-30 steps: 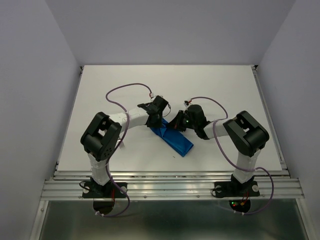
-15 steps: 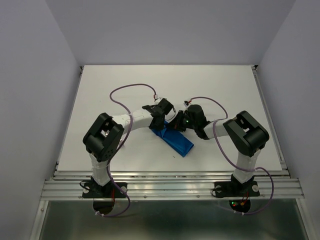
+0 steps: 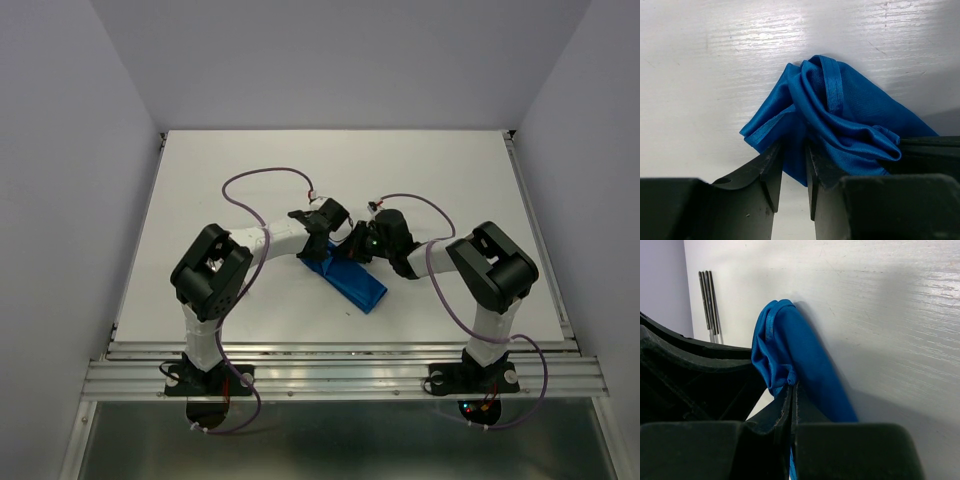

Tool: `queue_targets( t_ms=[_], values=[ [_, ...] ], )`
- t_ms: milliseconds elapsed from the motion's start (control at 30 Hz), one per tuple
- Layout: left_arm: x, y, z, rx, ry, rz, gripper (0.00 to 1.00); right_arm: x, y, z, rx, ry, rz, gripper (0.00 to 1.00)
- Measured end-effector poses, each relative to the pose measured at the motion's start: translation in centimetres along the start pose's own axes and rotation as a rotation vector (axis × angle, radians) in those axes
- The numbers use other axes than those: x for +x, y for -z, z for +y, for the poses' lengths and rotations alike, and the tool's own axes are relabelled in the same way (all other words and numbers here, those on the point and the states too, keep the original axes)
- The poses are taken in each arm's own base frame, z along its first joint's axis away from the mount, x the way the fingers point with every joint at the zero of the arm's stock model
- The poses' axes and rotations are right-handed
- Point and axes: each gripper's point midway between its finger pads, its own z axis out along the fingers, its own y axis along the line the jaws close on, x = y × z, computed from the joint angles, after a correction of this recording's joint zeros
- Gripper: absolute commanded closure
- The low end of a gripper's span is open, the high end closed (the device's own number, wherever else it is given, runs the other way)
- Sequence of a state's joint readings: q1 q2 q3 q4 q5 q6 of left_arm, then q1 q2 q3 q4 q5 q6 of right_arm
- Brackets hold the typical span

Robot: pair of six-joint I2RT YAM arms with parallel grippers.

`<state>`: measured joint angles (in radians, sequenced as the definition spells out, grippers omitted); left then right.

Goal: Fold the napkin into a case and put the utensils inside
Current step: Grasp the top corner of the smaller rectangle folded napkin from the folded napkin.

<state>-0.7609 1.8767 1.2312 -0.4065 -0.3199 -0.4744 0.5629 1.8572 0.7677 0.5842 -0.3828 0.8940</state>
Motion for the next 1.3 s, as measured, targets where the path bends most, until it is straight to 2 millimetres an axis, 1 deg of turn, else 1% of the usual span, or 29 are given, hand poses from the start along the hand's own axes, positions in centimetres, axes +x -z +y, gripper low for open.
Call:
queue_targets(
  t_ms=[100,267,400,600,633,700,800,833,900,933,1033,1133,1167,1200,1300],
  values=[
    [0.1,0.1,0.0,-0.003,-0.006,-0.001,0.62,0.0,0.0,0.0,0.0,0.0,0.0,0.99],
    [0.2,0.3,-0.6,0.004,-0.027,-0.006,0.62,0.0,0.0,0.0,-0.001,0.0,0.001,0.99],
    [-0.1,0.7,-1.1,0.009,-0.035,-0.018,0.62,0.0,0.0,0.0,-0.001,0.0,0.002,0.99],
    [0.1,0.2,-0.8,-0.021,-0.044,-0.011,0.63,0.0,0.0,0.0,-0.002,0.0,0.002,0.99],
    [0.1,0.1,-0.7,-0.029,-0.046,-0.012,0.66,0.0,0.0,0.0,-0.002,0.0,0.002,0.99],
    [0.0,0.1,-0.5,-0.041,-0.047,-0.014,0.67,0.0,0.0,0.0,-0.002,0.0,0.002,0.99],
    [0.0,-0.1,-0.5,-0.057,-0.053,-0.018,0.75,0.0,0.0,0.0,-0.002,0.0,0.002,0.99],
    [-0.1,-0.1,-0.4,-0.061,-0.054,-0.02,0.79,0.0,0.0,0.0,-0.002,0.0,0.002,0.99],
    [0.0,0.0,-0.3,-0.066,-0.054,-0.019,0.85,0.0,0.0,0.0,-0.002,0.0,0.002,0.99],
    [0.0,0.0,-0.3,-0.068,-0.055,-0.019,0.89,0.0,0.0,0.0,-0.002,0.0,0.002,0.99],
    [0.0,0.0,-0.1,-0.077,-0.055,-0.022,0.91,0.0,0.0,0.0,-0.002,0.0,0.002,0.99],
    [0.0,0.0,0.1,-0.087,-0.058,-0.02,0.92,0.0,0.0,0.0,-0.002,0.001,0.002,0.99],
    [0.1,0.0,0.1,-0.088,-0.058,-0.018,0.89,0.0,0.0,0.0,-0.002,0.001,0.002,0.99],
    [0.1,0.0,0.1,-0.089,-0.059,-0.018,0.84,0.0,0.0,0.0,-0.002,0.001,0.002,0.99],
    [0.1,0.1,0.2,-0.095,-0.059,-0.018,0.77,0.0,0.0,0.0,-0.002,0.001,0.002,0.99]
  ],
)
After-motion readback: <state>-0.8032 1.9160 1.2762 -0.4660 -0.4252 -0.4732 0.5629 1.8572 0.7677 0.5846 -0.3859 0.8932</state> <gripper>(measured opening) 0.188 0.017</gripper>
